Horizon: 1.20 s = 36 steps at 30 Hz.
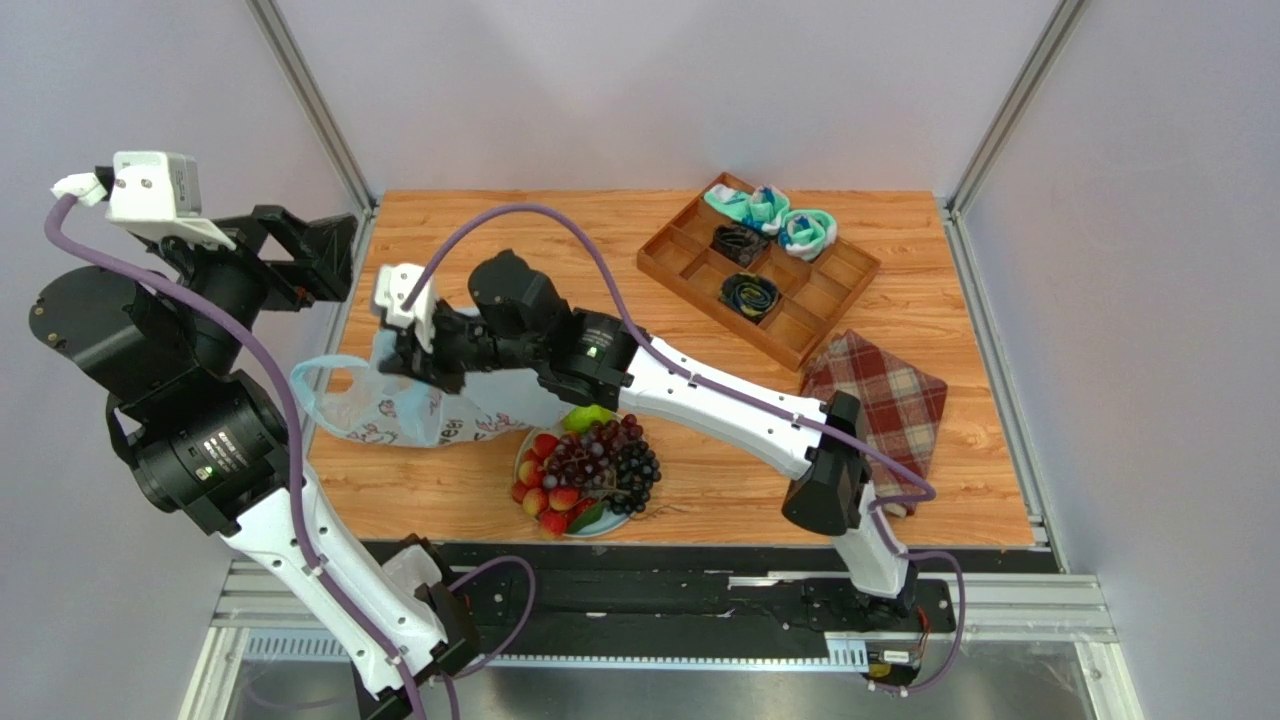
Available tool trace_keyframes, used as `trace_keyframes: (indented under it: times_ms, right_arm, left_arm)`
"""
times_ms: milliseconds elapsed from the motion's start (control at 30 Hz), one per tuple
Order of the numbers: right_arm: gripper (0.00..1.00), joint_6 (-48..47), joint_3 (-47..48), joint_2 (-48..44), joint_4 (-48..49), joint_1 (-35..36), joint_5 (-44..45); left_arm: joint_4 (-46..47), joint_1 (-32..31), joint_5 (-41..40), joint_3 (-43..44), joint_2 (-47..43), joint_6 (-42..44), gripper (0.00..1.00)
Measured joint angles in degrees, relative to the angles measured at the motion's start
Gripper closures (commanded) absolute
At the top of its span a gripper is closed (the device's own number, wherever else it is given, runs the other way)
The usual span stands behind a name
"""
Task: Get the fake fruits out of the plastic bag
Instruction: Adjust the plastic bag at the center of the board.
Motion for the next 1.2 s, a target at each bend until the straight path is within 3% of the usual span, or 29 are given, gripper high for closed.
trace_keyframes:
  times_ms: [133,333,433,533,567,600,667,800,933,1000,1100,1200]
  right_arm:
    - [1.00,3.82,-14.16,-3.85,-6.43,-0.85,-5.11]
    - [1.00,5.38,-20.85,-5.35,-16.00,-2.40,-8.24]
    - [1.00,7.23,-23.19,-8.17,-17.40,-3.87,-8.24]
    - [1.00,8.96,-23.76,-10.99,-17.42,-5.35,-8.26]
    - [1.00,9.49,-23.76,-11.87,-17.33,-5.81,-8.33]
    - [1.00,9.86,-23.76,-12.63,-17.11,-6.14,-8.44]
    - [1.00,10.71,-23.74,-13.73,-16.63,-6.69,-8.44]
    - [1.00,13.18,-22.18,-13.77,-16.44,-6.99,-8.20]
    - [1.00,15.26,-20.15,-12.41,-15.76,-7.32,-7.82]
    - [1.00,16.87,-19.91,-11.65,-14.78,-7.72,-7.63]
    - [1.00,19.08,-19.50,-10.14,-13.94,-8.68,-7.23]
    - [1.00,20.46,-18.62,-8.74,-13.60,-9.86,-6.93]
  left_arm:
    - [-6.01,0.00,-1.22,-9.62,-2.12,-3.50,0.26]
    - [-20.48,0.04,-0.04,-40.30,0.37,-3.52,0.43]
    - [-27.52,0.00,1.33,-46.86,1.05,0.15,0.51]
    - [-29.53,-1.62,3.26,-46.97,-1.29,2.54,0.57]
    - [-29.55,-2.49,3.30,-46.97,-1.77,2.71,0.63]
    - [-29.33,-3.91,3.19,-47.04,-2.05,2.71,0.77]
    - [-28.68,-6.67,3.19,-47.58,-2.10,1.99,0.86]
    - [-27.67,-10.91,3.45,-47.95,-2.93,0.31,0.85]
    - [-29.33,-11.47,3.43,-36.76,-2.69,0.52,0.83]
    - [-29.16,-11.45,3.54,-27.15,-1.90,1.49,0.99]
    - [-29.11,-11.47,4.74,-18.23,-2.16,3.10,1.00]
    - [-30.29,-11.52,5.84,-18.47,-4.15,5.77,1.00]
